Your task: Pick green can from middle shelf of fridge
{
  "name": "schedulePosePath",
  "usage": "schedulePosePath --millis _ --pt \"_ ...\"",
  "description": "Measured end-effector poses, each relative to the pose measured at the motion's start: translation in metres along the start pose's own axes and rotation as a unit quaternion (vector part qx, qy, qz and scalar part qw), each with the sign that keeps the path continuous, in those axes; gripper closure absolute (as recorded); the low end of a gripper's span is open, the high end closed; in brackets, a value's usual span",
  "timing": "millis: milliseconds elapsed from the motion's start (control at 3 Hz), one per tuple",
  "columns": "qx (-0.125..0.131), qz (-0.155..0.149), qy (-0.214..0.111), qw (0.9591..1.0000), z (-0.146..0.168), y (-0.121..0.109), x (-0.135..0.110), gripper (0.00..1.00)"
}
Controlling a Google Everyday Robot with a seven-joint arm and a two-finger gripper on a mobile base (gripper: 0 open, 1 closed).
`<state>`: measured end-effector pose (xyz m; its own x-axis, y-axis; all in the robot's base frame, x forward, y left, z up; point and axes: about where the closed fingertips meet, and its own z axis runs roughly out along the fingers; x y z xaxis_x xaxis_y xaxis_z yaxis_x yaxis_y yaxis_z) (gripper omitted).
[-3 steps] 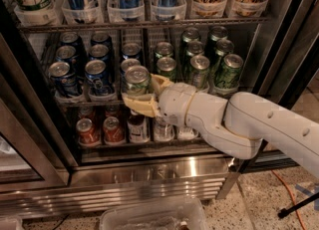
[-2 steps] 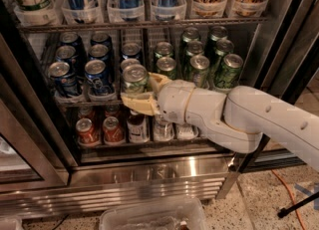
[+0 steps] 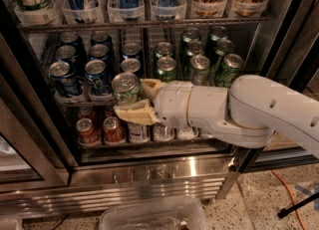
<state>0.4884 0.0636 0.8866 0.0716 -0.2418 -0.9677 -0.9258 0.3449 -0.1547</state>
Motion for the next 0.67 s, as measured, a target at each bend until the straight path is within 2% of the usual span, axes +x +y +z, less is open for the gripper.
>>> schedulePosePath --millis 667 --pt "-0.026 0.022 -0.02 0.9992 -0.014 0.038 0.013 1.0"
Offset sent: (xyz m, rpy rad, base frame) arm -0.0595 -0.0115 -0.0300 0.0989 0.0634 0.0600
